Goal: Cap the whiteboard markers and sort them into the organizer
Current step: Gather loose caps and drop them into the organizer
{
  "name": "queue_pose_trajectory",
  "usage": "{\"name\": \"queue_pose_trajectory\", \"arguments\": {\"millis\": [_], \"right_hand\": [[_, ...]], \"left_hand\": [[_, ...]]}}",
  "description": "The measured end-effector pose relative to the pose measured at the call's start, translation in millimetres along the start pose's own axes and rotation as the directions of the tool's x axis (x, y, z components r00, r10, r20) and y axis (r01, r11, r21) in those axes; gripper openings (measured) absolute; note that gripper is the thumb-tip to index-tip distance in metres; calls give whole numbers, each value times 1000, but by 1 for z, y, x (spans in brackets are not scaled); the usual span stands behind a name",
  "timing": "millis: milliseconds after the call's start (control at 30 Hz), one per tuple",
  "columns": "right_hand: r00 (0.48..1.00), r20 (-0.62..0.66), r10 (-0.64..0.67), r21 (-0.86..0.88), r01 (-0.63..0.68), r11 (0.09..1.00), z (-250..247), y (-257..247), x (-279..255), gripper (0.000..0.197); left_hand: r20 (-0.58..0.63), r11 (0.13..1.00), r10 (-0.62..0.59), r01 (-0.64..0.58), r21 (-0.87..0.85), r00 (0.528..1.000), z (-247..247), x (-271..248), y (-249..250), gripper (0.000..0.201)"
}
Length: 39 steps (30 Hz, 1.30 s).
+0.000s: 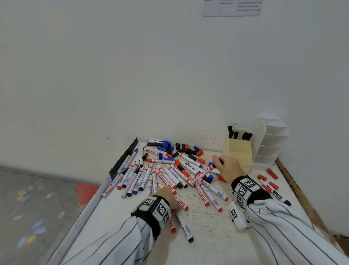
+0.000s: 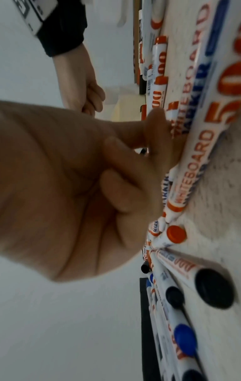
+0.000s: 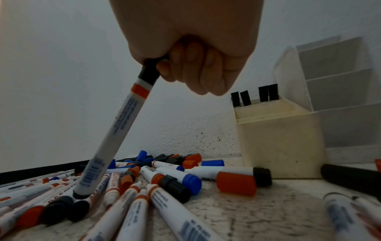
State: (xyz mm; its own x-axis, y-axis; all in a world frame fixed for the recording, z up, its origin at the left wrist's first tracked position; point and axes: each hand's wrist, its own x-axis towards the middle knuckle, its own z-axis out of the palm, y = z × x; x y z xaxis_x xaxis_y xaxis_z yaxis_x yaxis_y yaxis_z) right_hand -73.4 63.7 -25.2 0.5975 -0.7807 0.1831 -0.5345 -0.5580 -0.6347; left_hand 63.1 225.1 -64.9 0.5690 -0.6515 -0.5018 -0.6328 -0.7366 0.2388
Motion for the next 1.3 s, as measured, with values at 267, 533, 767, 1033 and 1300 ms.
{"name": "queue_pose_trajectory", "arguments": {"millis": [267,533,767,1033,1300], "right_hand": [[989,-149,-2,46,9,999,-19,6,4,39],[946,-324,-31,85,62,995,-65,8,39,22],[903,-426,56,208,38,977,-91,21,72,19],[850,-518,92,102,-45,994,-98,36,97,25],[863,-505,-10,-8,7,1000,-82,34,111,20]], "left_hand": [[65,937,-33,53,-345,997,9,13,-2,34],[-46,861,-13,-12,-508,999,1,20,11,46],[-70,667,57,-90,-739,996,-3,25,15,28],[-193,655,81,-198,-729,978,-11,38,19,25],[-224,540,97,-240,-806,970,-27,44,19,19]]}}
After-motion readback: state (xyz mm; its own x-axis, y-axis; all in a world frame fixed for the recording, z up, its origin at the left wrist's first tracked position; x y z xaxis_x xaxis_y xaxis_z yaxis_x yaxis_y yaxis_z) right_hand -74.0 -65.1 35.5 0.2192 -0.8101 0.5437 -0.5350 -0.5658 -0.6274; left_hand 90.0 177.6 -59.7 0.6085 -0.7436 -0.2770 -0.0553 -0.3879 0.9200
